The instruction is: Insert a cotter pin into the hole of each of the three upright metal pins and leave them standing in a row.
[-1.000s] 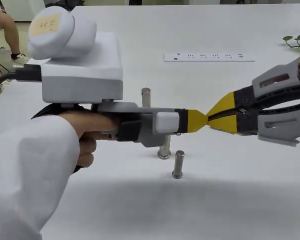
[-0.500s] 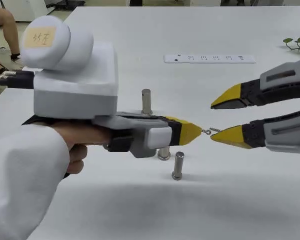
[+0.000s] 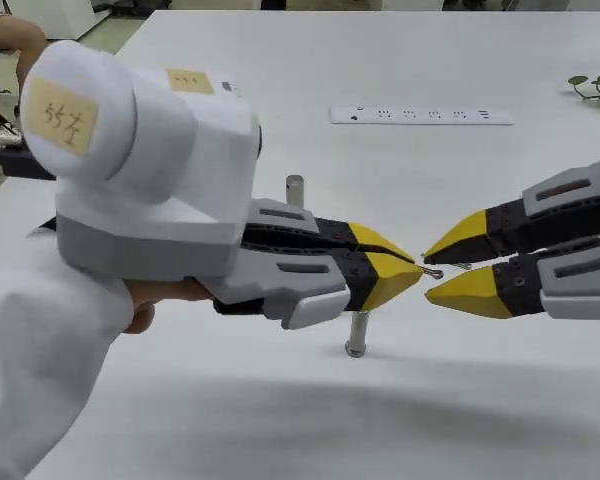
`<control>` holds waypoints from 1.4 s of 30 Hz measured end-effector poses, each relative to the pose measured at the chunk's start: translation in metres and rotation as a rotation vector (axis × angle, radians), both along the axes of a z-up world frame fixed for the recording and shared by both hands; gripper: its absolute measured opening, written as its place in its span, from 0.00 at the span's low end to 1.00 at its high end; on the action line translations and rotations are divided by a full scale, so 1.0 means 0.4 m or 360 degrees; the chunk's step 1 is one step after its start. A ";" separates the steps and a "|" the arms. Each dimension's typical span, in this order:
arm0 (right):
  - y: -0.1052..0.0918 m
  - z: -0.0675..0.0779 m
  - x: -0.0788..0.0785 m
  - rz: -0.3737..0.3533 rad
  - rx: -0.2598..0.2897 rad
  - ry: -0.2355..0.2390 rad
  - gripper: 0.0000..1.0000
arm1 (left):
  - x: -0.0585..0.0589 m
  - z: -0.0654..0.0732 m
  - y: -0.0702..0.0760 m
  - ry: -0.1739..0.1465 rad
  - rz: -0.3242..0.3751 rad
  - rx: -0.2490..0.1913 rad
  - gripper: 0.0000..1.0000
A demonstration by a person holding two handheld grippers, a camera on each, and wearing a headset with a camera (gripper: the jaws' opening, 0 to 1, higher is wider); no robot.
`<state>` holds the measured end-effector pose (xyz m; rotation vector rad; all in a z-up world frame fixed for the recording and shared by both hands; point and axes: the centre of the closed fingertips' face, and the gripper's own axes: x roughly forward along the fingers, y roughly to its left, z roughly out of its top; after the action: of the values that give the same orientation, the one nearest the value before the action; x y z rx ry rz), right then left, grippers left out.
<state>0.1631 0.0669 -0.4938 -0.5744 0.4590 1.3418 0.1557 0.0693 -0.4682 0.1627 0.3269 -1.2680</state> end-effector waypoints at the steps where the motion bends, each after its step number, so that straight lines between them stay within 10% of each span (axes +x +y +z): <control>1: 0.001 -0.001 -0.005 0.0010 -0.0002 0.0013 0.08 | -0.004 -0.001 -0.002 -0.0004 -0.0018 0.0006 0.00; 10: 0.005 -0.008 -0.028 0.0052 -0.0004 0.0065 0.00 | -0.009 -0.014 0.000 -0.0036 -0.0066 0.0052 0.00; 13: 0.007 -0.003 -0.034 0.0055 0.0024 0.0104 0.00 | -0.007 -0.030 0.010 0.0042 -0.0040 0.0075 0.00; 26: 0.013 -0.011 -0.042 0.0048 0.0032 0.0132 0.00 | -0.002 -0.073 0.019 -0.0029 -0.0016 0.0172 0.02; 32: -0.022 -0.062 -0.016 0.0007 -0.0139 0.0042 0.00 | 0.038 -0.105 0.053 -0.0010 0.0096 0.0203 0.25; 42: -0.028 -0.146 0.021 -0.0001 -0.0276 -0.0001 0.00 | 0.074 -0.152 0.054 0.0037 0.0094 0.0265 0.21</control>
<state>0.1716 0.0556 -0.5524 -0.7175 0.5786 1.3092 0.1855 0.0908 -0.5289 0.2784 0.4545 -1.1850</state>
